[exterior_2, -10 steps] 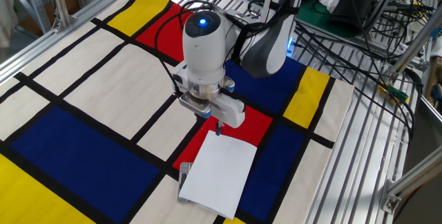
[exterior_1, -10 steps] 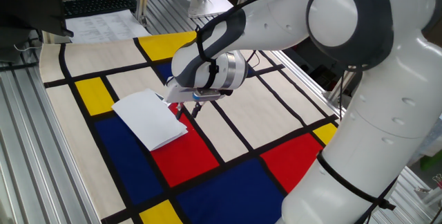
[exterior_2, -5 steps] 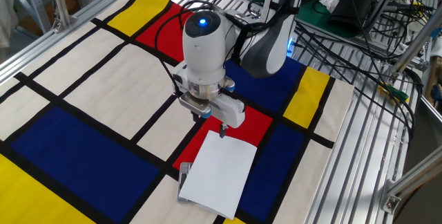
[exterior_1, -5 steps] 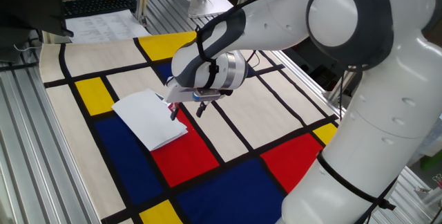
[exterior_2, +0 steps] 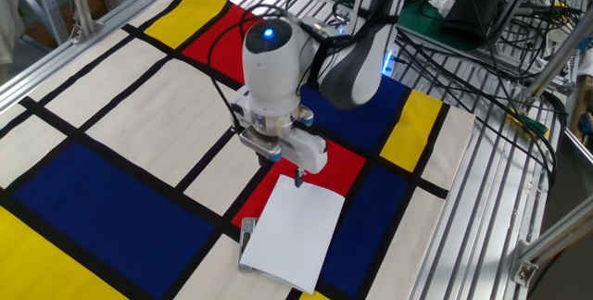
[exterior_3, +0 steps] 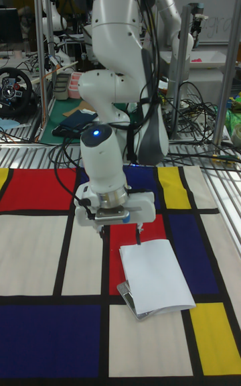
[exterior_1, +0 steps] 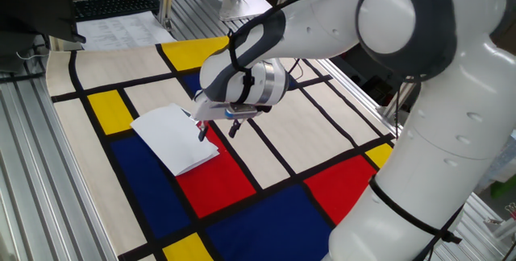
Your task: Unfold a piece of paper
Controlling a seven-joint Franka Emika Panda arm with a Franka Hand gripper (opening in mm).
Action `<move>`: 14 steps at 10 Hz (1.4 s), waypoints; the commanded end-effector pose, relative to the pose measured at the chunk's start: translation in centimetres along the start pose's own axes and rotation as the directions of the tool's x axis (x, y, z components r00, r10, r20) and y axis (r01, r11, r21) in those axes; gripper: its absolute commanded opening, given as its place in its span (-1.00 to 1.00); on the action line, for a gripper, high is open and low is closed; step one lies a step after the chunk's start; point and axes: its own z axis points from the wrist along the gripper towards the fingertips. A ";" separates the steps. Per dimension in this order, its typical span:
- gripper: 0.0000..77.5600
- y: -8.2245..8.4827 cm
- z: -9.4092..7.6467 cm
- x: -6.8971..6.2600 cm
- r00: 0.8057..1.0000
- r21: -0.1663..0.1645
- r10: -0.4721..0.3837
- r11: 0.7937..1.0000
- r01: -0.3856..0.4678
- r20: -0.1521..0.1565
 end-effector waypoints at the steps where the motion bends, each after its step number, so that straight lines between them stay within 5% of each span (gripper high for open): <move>1: 1.00 -0.3 2.1 -0.2 1.000 -0.031 -0.016 0.999 0.016 -0.004; 14: 1.00 1.1 3.1 0.1 1.000 -0.031 -0.006 0.999 0.005 -0.004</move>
